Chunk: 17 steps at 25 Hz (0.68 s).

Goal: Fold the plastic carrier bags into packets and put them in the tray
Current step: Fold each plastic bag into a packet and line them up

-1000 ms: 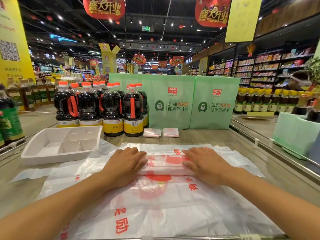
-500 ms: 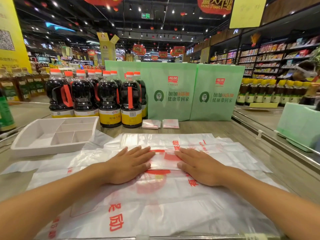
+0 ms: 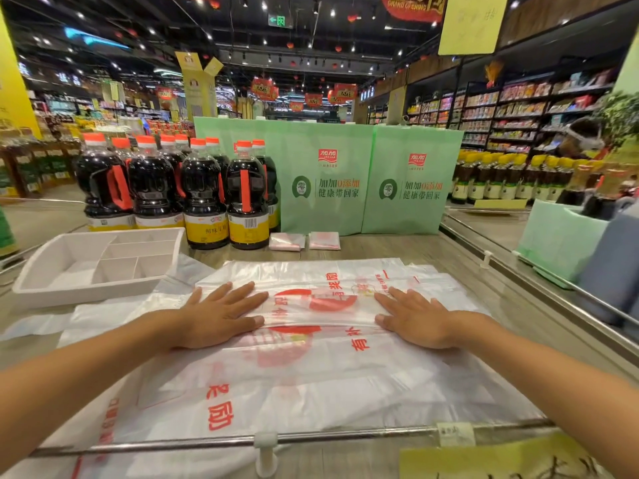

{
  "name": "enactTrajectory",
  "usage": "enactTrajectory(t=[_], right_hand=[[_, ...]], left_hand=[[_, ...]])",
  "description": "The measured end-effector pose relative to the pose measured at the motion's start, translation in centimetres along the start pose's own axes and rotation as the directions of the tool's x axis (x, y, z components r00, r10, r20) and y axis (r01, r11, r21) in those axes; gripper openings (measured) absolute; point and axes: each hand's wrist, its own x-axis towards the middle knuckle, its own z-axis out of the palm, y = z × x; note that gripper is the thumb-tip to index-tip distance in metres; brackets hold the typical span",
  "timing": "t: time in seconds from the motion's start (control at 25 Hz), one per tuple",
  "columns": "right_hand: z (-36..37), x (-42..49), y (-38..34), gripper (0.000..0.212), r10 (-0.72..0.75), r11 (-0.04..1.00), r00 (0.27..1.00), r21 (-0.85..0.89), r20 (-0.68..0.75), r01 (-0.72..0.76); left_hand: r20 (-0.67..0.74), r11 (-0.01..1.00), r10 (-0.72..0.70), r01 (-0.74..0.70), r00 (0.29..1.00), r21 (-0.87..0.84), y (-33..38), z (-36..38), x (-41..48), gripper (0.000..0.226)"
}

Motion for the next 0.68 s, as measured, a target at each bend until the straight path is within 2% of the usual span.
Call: enactTrajectory(t=[0.16, 0.32, 0.52, 0.68], right_hand=[[0.2, -1.0, 2.5, 0.071, 0.048, 0.999, 0.999, 0.008, -0.025, -0.048], [0.7, -1.9, 3.7, 0.092, 0.070, 0.997, 0.996, 0.026, -0.055, -0.069], [1.1, -2.3, 3.8, 0.075, 0.055, 0.998, 0.994, 0.019, -0.098, -0.054], [0.8, -2.5, 3.7, 0.078, 0.018, 1.000, 0.992, 0.019, -0.123, -0.016]], left_hand=[[0.015, 1.000, -0.019, 0.019, 1.000, -0.019, 0.2, -0.3, -0.4, 0.122], [0.000, 0.999, -0.034, 0.034, 0.999, -0.013, 0.6, -0.3, -0.8, 0.120], [0.009, 1.000, -0.024, 0.024, 1.000, 0.006, 1.9, -0.7, -0.5, 0.125], [-0.037, 0.998, 0.062, -0.061, 0.997, 0.028, 7.6, -1.0, 1.3, 0.083]])
